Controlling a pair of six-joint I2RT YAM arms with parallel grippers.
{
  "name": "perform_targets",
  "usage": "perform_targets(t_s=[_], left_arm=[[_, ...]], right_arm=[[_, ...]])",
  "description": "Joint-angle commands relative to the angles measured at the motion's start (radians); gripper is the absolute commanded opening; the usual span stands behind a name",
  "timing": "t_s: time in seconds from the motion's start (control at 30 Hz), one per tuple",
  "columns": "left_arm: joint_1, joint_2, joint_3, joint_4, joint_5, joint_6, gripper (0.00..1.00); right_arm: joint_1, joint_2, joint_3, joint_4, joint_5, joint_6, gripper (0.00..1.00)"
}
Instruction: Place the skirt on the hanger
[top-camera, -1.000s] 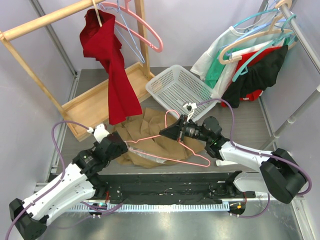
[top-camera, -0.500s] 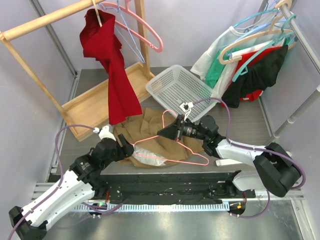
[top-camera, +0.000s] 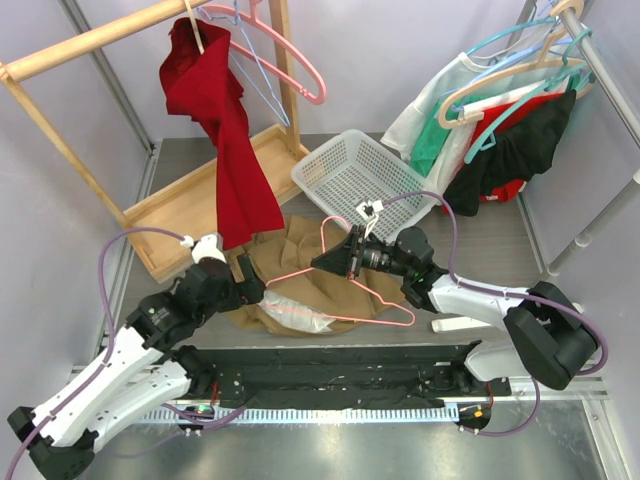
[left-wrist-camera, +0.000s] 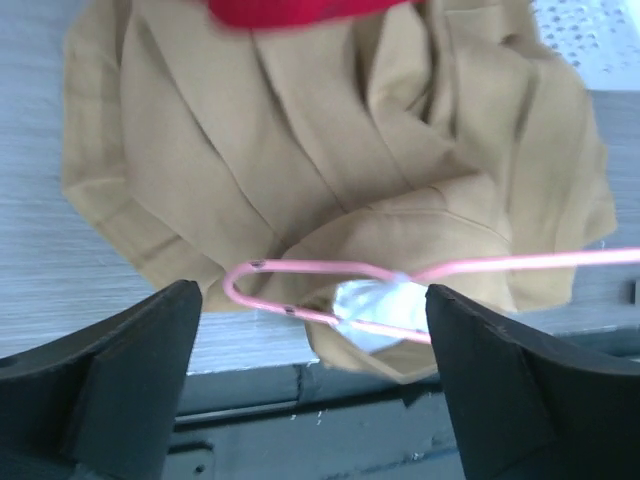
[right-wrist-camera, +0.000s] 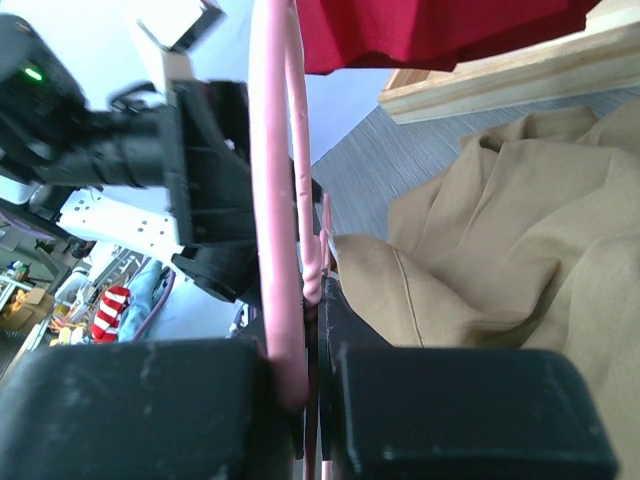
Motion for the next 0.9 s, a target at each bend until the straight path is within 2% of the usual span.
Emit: perform_targets(t_s=[0.0, 0.17, 0.3, 0.4, 0.53, 0.67, 0.77, 0.87], left_arm=[[0.002, 0.053, 0.145, -0.113, 0.076, 0.096, 1.00], [0.001, 0.126, 0.226, -0.083, 0.230, 0.208, 1.00], [0.006, 0.160, 0.260, 0.046, 0.314, 0.348, 1.00], [0.042, 0.236, 0.277, 0.090, 0.371, 0.407, 1.00], [0.126, 0.335, 0.323, 0.110, 0.457, 0.488, 1.00], [0.196, 0.366, 0.337, 0.163, 0.613, 0.539, 1.00], [0.234, 0.384, 0.347, 0.172, 0.718, 0.571, 0.93], [0.274, 0.404, 0.347, 0.190, 0.816, 0.581, 0.79]], right_arm=[[0.009, -0.015, 0.057, 0.024, 0.018, -0.030, 0.01], [0.008, 0.026, 0.117, 0.031, -0.050, -0.034, 0.01], [-0.020, 0.089, 0.174, 0.069, -0.167, 0.008, 0.01], [-0.061, 0.163, 0.215, 0.203, -0.269, 0.130, 0.01], [-0.086, 0.252, 0.258, 0.483, -0.356, 0.378, 0.01], [-0.087, 0.310, 0.278, 0.655, -0.386, 0.526, 0.01], [-0.087, 0.316, 0.278, 0.671, -0.398, 0.534, 0.01], [-0.086, 0.296, 0.274, 0.613, -0.403, 0.485, 0.01]])
